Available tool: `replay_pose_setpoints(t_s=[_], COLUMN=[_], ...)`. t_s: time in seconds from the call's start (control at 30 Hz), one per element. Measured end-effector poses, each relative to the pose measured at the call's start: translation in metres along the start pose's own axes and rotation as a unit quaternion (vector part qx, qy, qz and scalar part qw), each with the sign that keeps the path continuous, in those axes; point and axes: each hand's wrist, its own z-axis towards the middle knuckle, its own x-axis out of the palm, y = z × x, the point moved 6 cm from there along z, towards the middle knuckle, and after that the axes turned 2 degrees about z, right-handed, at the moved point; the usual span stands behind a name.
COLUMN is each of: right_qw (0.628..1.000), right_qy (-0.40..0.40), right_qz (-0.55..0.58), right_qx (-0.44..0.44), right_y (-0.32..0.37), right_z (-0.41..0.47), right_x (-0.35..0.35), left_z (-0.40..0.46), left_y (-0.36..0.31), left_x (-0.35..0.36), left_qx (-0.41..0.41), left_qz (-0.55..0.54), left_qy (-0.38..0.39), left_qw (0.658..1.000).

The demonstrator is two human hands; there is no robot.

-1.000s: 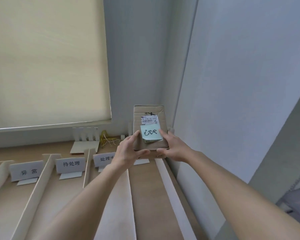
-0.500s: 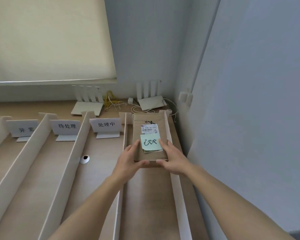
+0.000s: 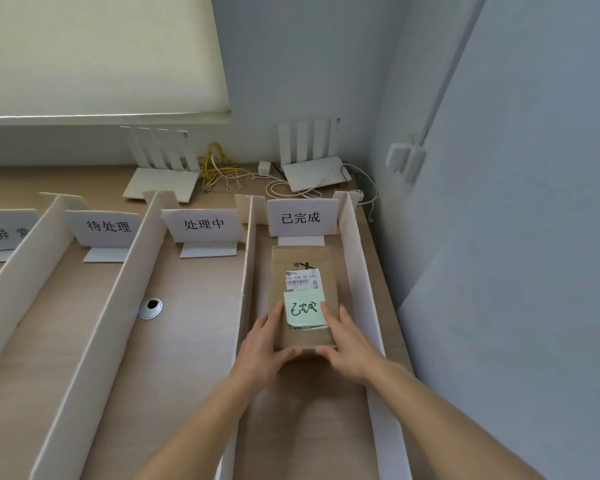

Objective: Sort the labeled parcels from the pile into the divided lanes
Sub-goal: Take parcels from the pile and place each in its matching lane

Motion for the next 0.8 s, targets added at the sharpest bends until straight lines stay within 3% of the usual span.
replay_pose_setpoints(t_s=[0.8], right_qw=[1.000], right_qy=[-0.029], right_qz=[-0.002], right_qx=[-0.007], right_y=[-0.001], right_z=[0.085], right_x=[-0.033], left_z=[0.093], left_y=[0.007], left_x=[-0.004], left_qx=[-0.014], left_qz=[0.009], left_qy=[-0.013], left_qw=[1.000])
